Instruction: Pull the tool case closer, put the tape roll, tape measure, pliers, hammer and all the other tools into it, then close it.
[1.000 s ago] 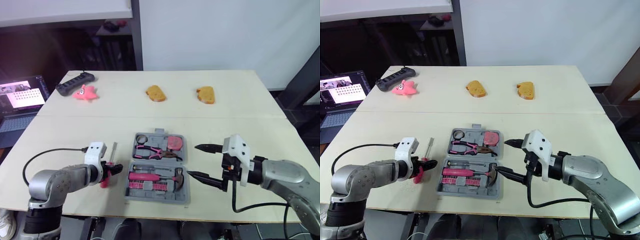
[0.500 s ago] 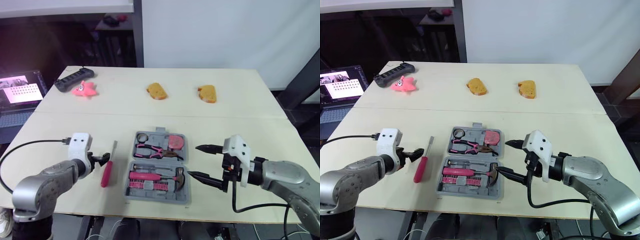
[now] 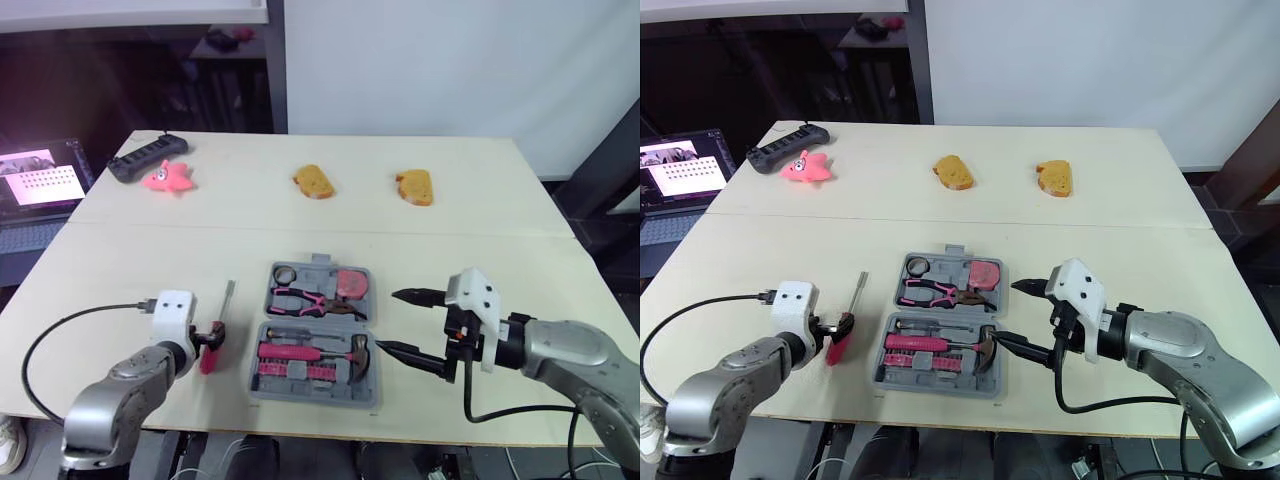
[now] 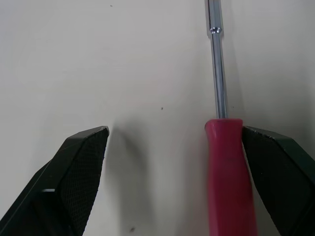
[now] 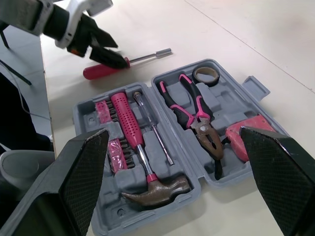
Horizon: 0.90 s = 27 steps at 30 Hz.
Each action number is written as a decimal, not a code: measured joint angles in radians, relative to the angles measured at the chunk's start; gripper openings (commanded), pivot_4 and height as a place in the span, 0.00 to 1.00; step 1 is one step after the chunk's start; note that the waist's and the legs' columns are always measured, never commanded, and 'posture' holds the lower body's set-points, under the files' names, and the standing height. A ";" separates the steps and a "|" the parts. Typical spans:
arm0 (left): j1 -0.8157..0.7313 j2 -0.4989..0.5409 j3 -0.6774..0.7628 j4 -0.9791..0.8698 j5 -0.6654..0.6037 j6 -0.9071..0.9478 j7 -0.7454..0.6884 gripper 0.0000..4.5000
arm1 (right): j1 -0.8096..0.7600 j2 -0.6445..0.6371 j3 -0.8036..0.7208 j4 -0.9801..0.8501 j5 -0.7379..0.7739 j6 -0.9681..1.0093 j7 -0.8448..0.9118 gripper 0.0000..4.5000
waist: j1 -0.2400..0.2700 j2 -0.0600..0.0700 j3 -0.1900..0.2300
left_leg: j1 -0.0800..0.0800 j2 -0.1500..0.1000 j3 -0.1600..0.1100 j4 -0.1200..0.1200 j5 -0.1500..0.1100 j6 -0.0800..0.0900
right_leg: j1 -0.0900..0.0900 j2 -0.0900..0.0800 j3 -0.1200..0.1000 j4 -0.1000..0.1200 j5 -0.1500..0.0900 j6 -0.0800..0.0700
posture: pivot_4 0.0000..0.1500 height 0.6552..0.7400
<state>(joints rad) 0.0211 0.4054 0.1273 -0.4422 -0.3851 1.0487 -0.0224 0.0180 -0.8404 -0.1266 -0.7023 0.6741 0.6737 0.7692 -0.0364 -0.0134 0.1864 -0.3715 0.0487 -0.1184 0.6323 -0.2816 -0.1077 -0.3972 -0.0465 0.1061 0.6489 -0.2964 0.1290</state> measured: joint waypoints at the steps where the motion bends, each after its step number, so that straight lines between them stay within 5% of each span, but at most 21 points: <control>1: -0.005 -0.002 -0.009 0.007 0.009 -0.012 -0.003 0.99 | -0.001 0.000 0.000 0.000 0.000 0.001 -0.001 1.00 | 0.000 0.000 0.000 | 0.000 0.000 0.000 0.000 0.000 0.000 | 0.000 0.000 0.000 0.000 0.000 0.000 | 1.00 1.00; 19: -0.074 -0.055 -0.085 0.001 0.094 0.062 -0.023 0.99 | -0.021 -0.002 0.000 0.000 0.008 0.019 -0.001 1.00 | 0.023 0.001 0.000 | 0.001 0.000 0.000 0.000 0.000 0.000 | 0.001 0.000 0.000 0.000 0.000 0.000 | 1.00 1.00; 22: -0.075 -0.060 -0.086 -0.009 0.095 0.079 -0.030 0.83 | -0.026 -0.003 0.000 0.000 0.008 0.020 -0.001 1.00 | 0.022 0.001 0.000 | 0.001 0.000 0.000 0.000 0.000 0.000 | 0.001 0.000 0.000 0.000 0.000 0.000 | 1.00 1.00; 27: -0.075 -0.072 -0.100 -0.033 0.096 0.108 -0.037 0.29 | -0.030 -0.004 0.000 0.000 0.008 0.021 0.000 1.00 | 0.021 0.001 0.000 | 0.001 0.000 0.000 0.000 0.000 0.000 | 0.001 0.000 0.000 0.000 0.000 0.000 | 1.00 1.00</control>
<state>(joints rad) -0.0535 0.3338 0.0272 -0.4748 -0.2892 1.1568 -0.0599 -0.0116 -0.8446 -0.1271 -0.7023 0.6819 0.6951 0.7691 -0.0155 -0.0127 0.1860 -0.3708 0.0486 -0.1184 0.6325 -0.2815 -0.1078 -0.3965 -0.0465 0.1061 0.6489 -0.2961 0.1292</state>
